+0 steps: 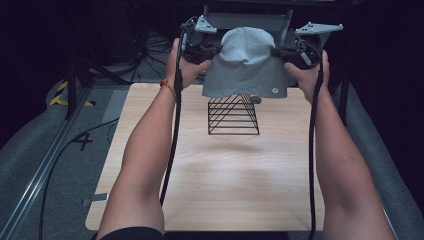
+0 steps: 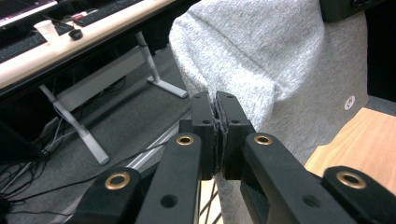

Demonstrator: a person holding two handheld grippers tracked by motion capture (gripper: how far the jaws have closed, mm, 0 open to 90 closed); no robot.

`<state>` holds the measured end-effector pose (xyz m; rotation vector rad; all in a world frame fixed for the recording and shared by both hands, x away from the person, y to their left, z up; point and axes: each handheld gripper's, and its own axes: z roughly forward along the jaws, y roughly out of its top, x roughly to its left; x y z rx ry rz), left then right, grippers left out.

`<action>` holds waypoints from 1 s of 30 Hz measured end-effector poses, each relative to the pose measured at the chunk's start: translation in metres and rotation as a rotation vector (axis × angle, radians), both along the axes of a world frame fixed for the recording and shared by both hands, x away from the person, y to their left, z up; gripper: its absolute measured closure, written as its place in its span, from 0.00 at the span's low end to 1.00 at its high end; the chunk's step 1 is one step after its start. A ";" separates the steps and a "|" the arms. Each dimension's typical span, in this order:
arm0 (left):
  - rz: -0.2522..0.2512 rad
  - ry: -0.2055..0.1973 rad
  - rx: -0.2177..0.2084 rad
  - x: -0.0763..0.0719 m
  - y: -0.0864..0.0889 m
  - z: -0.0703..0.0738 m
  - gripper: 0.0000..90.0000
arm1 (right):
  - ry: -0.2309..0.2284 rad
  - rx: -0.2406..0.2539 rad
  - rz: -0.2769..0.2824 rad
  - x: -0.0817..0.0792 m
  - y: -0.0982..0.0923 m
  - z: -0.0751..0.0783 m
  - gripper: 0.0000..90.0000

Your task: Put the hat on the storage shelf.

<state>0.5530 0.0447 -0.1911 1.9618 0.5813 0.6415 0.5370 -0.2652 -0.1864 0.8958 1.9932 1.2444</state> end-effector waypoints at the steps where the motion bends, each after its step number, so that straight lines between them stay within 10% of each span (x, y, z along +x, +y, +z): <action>1: 0.004 -0.001 -0.003 0.000 0.000 0.000 0.97 | 0.000 0.000 0.000 0.000 0.000 0.000 0.95; 16: 0.023 0.009 -0.013 0.012 -0.005 -0.024 0.97 | 0.036 -0.017 0.004 0.013 0.002 -0.020 0.95; 30: -0.065 -0.013 -0.092 -0.021 0.012 -0.018 0.97 | -0.007 -0.001 0.053 -0.015 -0.006 -0.014 0.95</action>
